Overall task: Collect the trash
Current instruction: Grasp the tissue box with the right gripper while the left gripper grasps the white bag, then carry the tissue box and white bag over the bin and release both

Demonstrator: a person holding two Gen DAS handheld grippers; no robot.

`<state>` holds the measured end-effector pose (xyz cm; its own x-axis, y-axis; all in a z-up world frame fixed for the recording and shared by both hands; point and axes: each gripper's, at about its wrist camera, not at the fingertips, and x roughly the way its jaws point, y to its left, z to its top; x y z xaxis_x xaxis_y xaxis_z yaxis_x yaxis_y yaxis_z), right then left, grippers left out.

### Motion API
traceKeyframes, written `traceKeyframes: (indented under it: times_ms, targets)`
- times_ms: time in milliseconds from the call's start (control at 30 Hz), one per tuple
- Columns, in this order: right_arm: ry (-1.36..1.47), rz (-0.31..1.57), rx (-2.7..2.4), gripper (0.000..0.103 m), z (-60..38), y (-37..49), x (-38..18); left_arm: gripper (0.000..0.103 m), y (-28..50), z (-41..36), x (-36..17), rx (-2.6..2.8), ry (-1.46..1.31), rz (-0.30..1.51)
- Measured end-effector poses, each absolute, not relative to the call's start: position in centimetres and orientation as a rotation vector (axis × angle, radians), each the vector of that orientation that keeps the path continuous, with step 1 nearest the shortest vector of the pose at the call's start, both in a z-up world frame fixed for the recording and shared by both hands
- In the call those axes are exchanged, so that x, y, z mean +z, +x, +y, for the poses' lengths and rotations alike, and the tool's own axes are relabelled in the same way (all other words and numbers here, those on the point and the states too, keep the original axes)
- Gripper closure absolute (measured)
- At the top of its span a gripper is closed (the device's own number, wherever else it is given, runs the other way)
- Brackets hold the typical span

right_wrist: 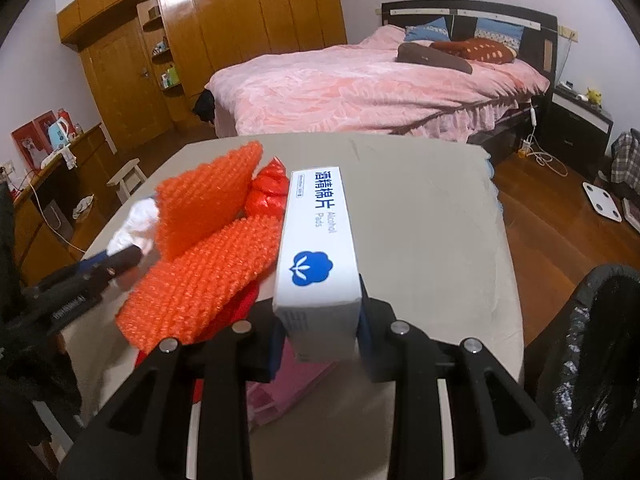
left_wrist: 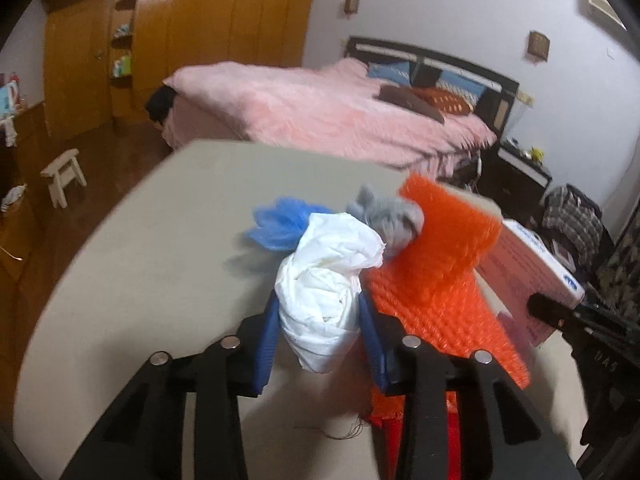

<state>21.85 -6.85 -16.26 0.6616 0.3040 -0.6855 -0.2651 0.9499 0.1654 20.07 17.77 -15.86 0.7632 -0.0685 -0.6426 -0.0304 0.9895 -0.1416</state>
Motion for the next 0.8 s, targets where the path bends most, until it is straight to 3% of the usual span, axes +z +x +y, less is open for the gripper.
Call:
traceKeyframes:
  times_ms: [300, 800]
  targets:
    - [0.082, 0.73, 0.347, 0.074, -7.7, 19.8, -13.0, 0.065, 16.9, 16.7, -10.6, 0.013, -0.08, 0.621]
    - [0.112, 0.658, 0.28, 0.074, -13.1, 13.9, -8.3, 0.065, 14.0, 10.5, -6.5, -0.097, -0.065, 0.577]
